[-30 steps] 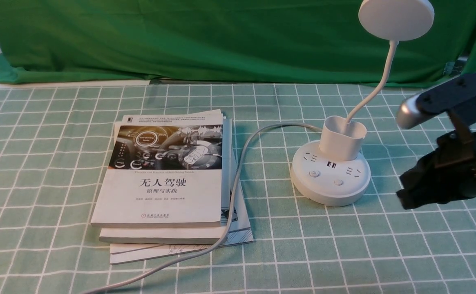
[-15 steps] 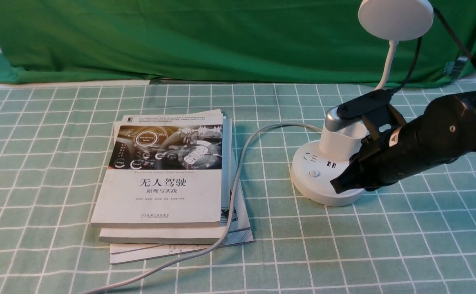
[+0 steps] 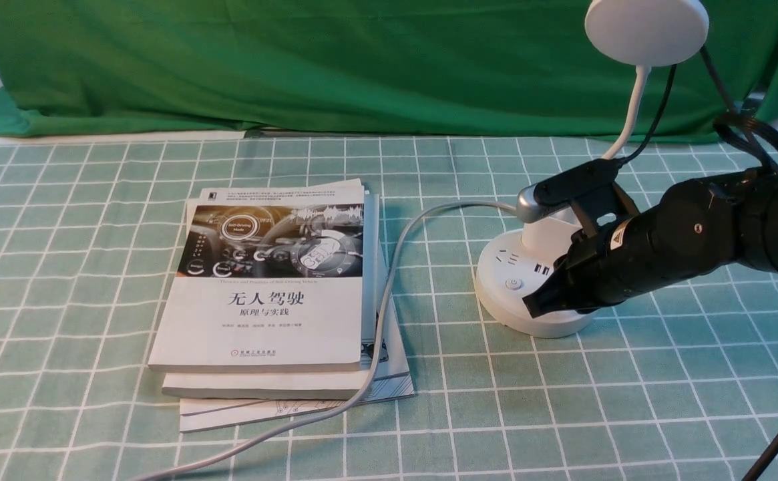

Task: Turn on the table lamp.

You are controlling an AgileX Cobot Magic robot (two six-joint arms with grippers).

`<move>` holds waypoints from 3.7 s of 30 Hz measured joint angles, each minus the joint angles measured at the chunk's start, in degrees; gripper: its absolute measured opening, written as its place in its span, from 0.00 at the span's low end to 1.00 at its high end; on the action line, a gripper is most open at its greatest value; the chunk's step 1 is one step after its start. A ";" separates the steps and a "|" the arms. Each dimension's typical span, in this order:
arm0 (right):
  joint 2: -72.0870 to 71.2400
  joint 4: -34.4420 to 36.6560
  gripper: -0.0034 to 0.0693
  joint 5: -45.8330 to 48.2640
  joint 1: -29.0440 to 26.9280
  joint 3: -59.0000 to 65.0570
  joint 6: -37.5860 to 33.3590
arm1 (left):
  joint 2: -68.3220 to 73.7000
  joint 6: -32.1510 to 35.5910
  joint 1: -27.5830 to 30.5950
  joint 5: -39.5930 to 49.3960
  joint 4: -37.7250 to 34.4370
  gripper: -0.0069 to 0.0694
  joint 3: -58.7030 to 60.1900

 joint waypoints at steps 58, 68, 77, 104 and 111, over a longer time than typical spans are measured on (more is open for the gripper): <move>0.80 -4.39 0.09 0.18 -0.04 -0.51 -0.21 | 0.00 0.00 0.00 0.00 0.12 0.12 0.00; 0.80 -4.65 0.09 0.87 -0.04 -0.51 -0.21 | 0.00 0.00 0.00 0.00 0.12 0.12 0.00; 1.79 -4.80 0.09 1.97 0.12 -1.04 -0.21 | 0.00 0.00 0.00 0.00 0.12 0.12 0.00; -58.54 -5.14 0.11 -1.11 0.47 28.25 7.37 | 0.00 0.00 0.00 0.00 0.12 0.12 0.00; -75.57 -5.14 0.12 -1.03 0.47 35.80 10.16 | 0.00 0.00 0.00 0.00 0.12 0.12 0.00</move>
